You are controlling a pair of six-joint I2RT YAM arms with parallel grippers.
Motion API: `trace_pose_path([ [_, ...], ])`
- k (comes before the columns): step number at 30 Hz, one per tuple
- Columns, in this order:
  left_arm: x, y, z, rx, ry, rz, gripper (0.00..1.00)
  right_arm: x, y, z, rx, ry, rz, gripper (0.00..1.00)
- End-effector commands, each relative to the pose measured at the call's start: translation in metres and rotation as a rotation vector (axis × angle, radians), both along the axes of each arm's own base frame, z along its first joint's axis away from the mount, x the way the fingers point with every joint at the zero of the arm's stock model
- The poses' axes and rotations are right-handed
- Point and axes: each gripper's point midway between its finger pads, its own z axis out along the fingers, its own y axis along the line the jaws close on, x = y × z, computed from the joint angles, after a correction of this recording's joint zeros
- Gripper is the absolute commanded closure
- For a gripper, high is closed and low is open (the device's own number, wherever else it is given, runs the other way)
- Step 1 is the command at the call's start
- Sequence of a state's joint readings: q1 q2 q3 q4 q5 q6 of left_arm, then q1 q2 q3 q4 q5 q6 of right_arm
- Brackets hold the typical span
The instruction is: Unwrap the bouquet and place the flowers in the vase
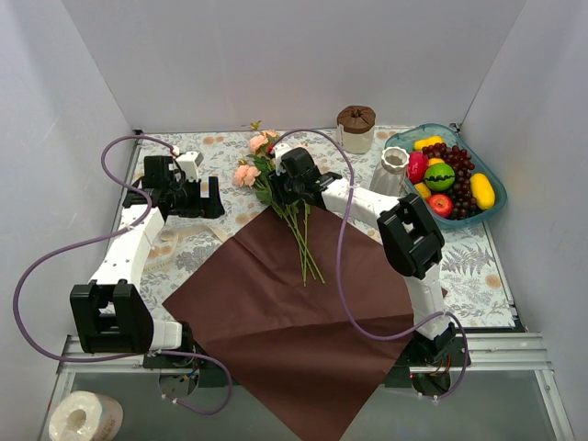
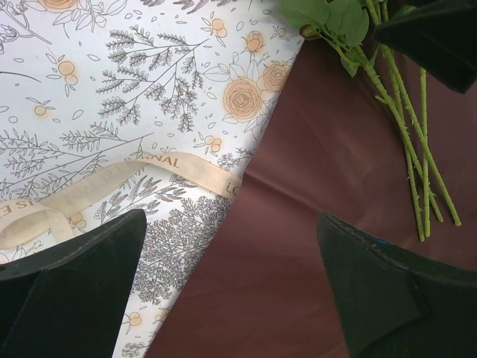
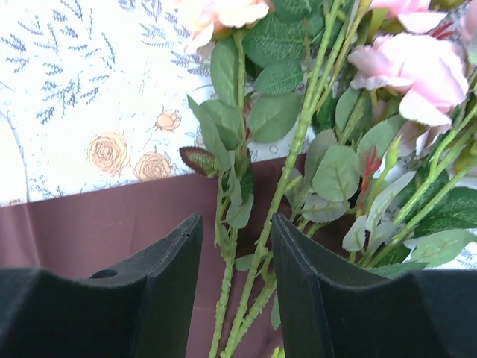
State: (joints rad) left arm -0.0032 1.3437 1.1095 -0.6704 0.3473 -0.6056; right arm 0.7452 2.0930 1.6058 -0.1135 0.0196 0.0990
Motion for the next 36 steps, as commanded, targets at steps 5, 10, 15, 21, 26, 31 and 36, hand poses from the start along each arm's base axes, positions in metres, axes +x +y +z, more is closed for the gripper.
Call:
trace_pose_path([
  [5,-0.004,0.001,0.004,0.008,-0.030,-0.008,0.02,0.022,-0.003,0.002,-0.009,-0.031,-0.028,0.49],
  [10,-0.002,0.001,0.009,0.017,-0.038,-0.023,0.02,0.023,-0.004,-0.013,-0.029,-0.006,-0.029,0.54],
  [15,-0.005,-0.002,0.018,0.004,-0.054,-0.036,0.02,0.025,-0.002,-0.023,-0.035,0.010,-0.029,0.60],
  [21,-0.011,0.002,0.020,0.032,-0.072,-0.039,0.02,0.028,0.003,-0.022,-0.029,0.014,-0.024,0.82],
  [26,-0.015,0.001,0.017,0.027,-0.068,-0.045,0.02,0.030,0.010,0.008,0.021,-0.011,-0.017,0.90],
  [31,-0.015,-0.002,0.019,0.014,-0.067,-0.051,0.02,0.031,0.010,0.050,0.067,-0.064,-0.014,0.91],
  [36,-0.012,-0.002,0.029,0.014,-0.085,-0.051,0.02,0.029,0.015,0.102,0.139,-0.128,0.011,0.93],
])
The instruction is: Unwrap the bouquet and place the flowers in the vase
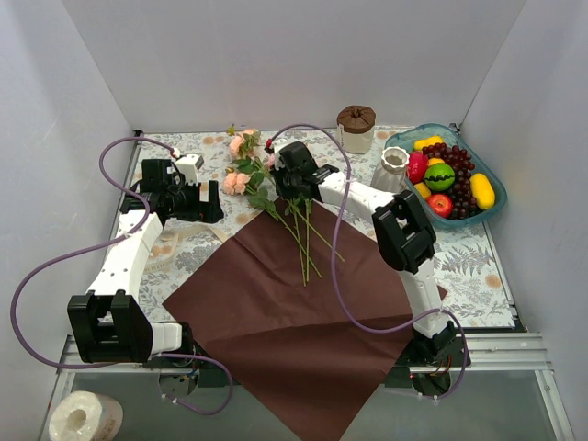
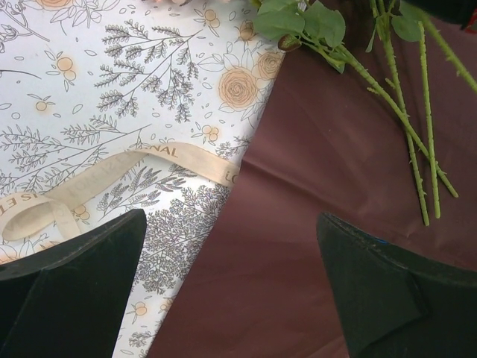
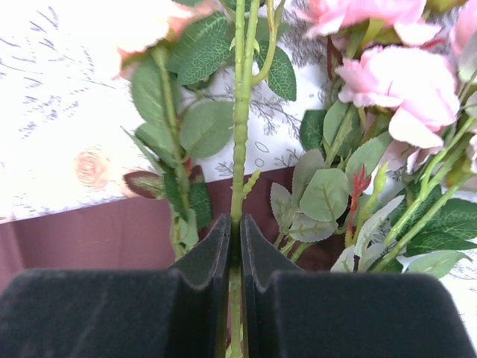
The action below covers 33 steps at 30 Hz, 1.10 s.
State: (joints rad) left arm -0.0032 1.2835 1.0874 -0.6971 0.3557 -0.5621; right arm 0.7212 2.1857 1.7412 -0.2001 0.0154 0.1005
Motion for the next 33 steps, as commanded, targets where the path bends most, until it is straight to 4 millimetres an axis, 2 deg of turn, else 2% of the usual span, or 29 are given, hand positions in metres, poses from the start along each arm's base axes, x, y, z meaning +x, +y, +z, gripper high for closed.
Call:
trace_pose_path([
  [1,0.001,-0.002,0.023,-0.007,-0.059,-0.016,0.02,0.009,0.015,0.133,0.195,-0.193,0.037,0.93],
  [4,0.001,-0.003,0.025,-0.014,-0.051,-0.017,0.02,0.005,0.019,0.183,0.275,-0.244,0.071,0.93],
  [5,0.000,-0.004,0.025,-0.018,-0.048,-0.020,0.02,0.003,0.023,0.211,0.320,-0.269,0.096,0.95],
  [9,-0.001,-0.007,0.028,-0.035,-0.053,-0.022,0.02,-0.007,0.015,0.271,0.392,-0.352,0.105,0.96],
  [10,-0.002,-0.008,0.029,-0.043,-0.052,-0.022,0.02,-0.013,0.009,0.295,0.420,-0.391,0.106,0.96],
  [12,-0.003,-0.009,0.029,-0.049,-0.050,-0.020,0.02,-0.015,-0.002,0.317,0.441,-0.439,0.096,0.96],
  [13,-0.004,-0.009,0.031,-0.054,-0.054,-0.019,0.02,-0.022,-0.014,0.339,0.459,-0.486,0.090,0.94],
  [14,-0.005,-0.010,0.030,-0.060,-0.053,-0.024,0.02,-0.023,-0.023,0.346,0.448,-0.536,0.087,0.93],
  [15,-0.006,-0.011,0.030,-0.062,-0.056,-0.026,0.02,-0.025,-0.030,0.368,0.481,-0.623,0.085,0.92],
  [16,-0.007,-0.011,0.031,-0.065,-0.057,-0.029,0.02,-0.033,-0.046,0.374,0.470,-0.662,0.058,0.93],
  [17,-0.007,-0.012,0.033,-0.068,-0.060,-0.032,0.02,-0.031,-0.061,0.389,0.461,-0.746,0.038,0.98],
  [18,-0.008,-0.013,0.034,-0.068,-0.057,-0.033,0.02,-0.031,-0.073,0.408,0.488,-0.826,0.010,0.99],
  [20,-0.008,-0.011,0.035,-0.062,-0.062,-0.032,0.02,-0.029,-0.115,0.417,0.465,-0.921,-0.075,0.99],
  [21,-0.007,-0.011,0.036,-0.060,-0.065,-0.031,0.02,-0.036,-0.129,0.440,0.517,-1.046,-0.093,0.99],
  [22,-0.007,-0.011,0.036,-0.058,-0.067,-0.031,0.02,-0.045,-0.146,0.430,0.506,-1.088,-0.103,0.99],
  [23,-0.007,-0.010,0.037,-0.056,-0.070,-0.029,0.02,-0.047,-0.164,0.436,0.510,-1.151,-0.135,0.99],
  [25,-0.008,-0.011,0.037,-0.058,-0.069,-0.033,0.02,-0.051,-0.188,0.450,0.522,-1.211,-0.179,0.99],
  [26,-0.008,-0.011,0.037,-0.060,-0.069,-0.033,0.02,-0.043,-0.205,0.448,0.505,-1.215,-0.221,0.99],
  [27,-0.008,-0.012,0.038,-0.062,-0.072,-0.036,0.02,-0.041,-0.211,0.447,0.528,-1.207,-0.240,0.99],
  [28,-0.009,-0.012,0.038,-0.066,-0.070,-0.038,0.02,-0.049,-0.220,0.458,0.555,-1.251,-0.251,0.99],
  [29,-0.009,-0.013,0.039,-0.065,-0.073,-0.042,0.02,-0.045,-0.231,0.455,0.552,-1.255,-0.274,0.99],
  [33,-0.011,-0.015,0.037,-0.071,-0.065,-0.054,0.02,-0.048,-0.248,0.473,0.578,-1.294,-0.299,0.99],
])
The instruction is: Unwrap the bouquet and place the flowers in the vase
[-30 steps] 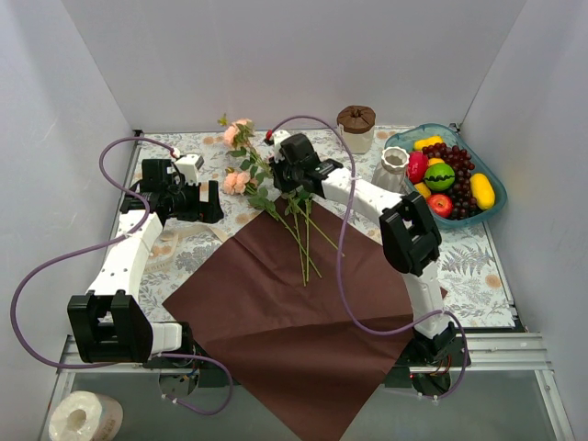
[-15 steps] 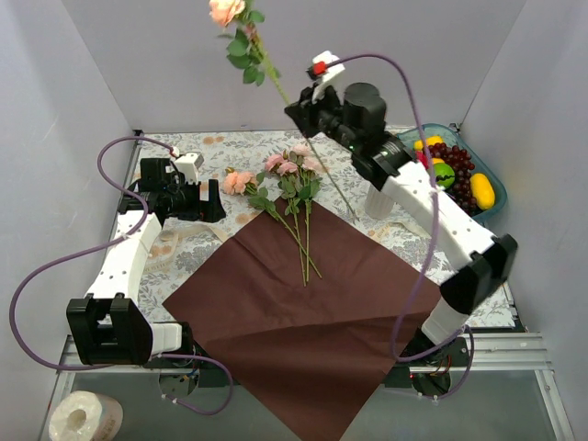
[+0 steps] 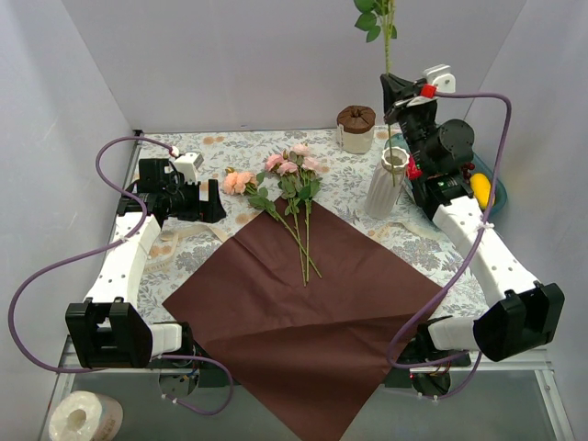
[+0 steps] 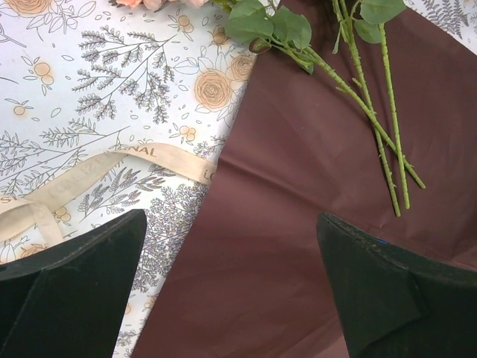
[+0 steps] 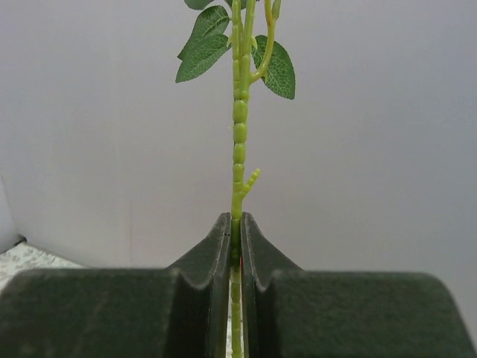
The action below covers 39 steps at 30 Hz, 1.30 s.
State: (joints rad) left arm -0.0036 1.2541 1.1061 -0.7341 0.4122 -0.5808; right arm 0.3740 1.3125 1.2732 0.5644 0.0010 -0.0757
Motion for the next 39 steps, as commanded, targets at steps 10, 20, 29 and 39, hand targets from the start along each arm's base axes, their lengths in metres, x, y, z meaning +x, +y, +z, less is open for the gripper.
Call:
trace_pose_path([
  [10,-0.005,-0.006,0.019,-0.017,-0.054,-0.046,0.02,-0.033,-0.050,0.107,0.153,-0.334,-0.094,0.99],
  [20,-0.001,-0.006,0.023,-0.011,-0.057,-0.063,0.02,-0.020,-0.076,0.087,0.278,-0.390,-0.181,0.99],
  [29,-0.002,-0.006,0.018,-0.013,-0.045,-0.064,0.02,-0.005,-0.082,0.023,0.282,-0.300,-0.229,0.99],
  [39,-0.001,-0.006,0.024,-0.008,-0.073,-0.071,0.02,0.006,-0.089,-0.040,0.179,-0.116,-0.310,0.99],
])
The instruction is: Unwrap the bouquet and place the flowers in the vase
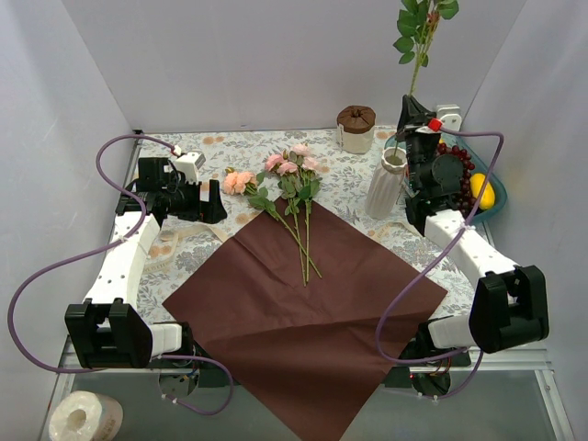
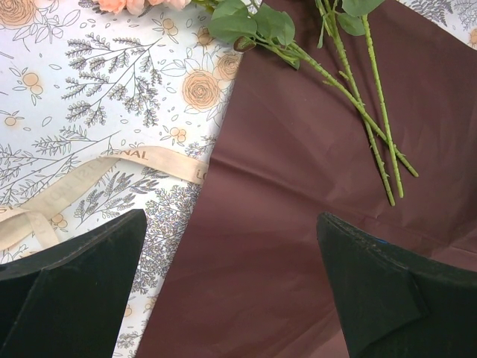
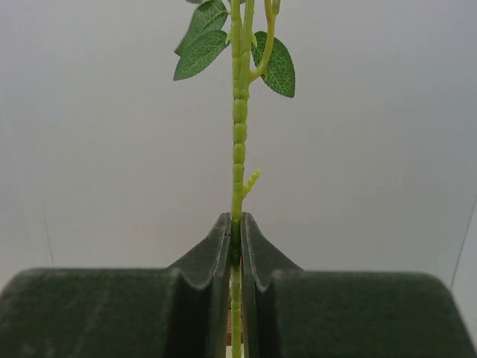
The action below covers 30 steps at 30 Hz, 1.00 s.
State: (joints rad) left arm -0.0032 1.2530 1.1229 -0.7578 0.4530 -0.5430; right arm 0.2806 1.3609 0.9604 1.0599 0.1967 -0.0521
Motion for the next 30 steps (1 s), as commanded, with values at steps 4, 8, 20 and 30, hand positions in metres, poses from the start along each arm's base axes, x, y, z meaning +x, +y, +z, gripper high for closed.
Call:
trace_pose_path([
  [4,0.004,-0.003,0.026,-0.009,-0.076,-0.022,0.02,-0.018,-0.028,-0.008,0.020,0.120,-0.107,0.63],
  [8,0.005,-0.004,0.034,-0.019,-0.098,-0.022,0.02,-0.031,-0.032,-0.036,0.024,0.240,-0.112,0.28],
  [20,0.002,-0.005,0.040,-0.028,-0.116,-0.013,0.02,-0.075,0.045,-0.037,-0.173,0.326,0.235,0.31],
  [30,0.001,-0.003,0.042,-0.024,-0.117,0.005,0.02,-0.061,0.164,-0.205,-0.408,0.955,0.511,0.37],
])
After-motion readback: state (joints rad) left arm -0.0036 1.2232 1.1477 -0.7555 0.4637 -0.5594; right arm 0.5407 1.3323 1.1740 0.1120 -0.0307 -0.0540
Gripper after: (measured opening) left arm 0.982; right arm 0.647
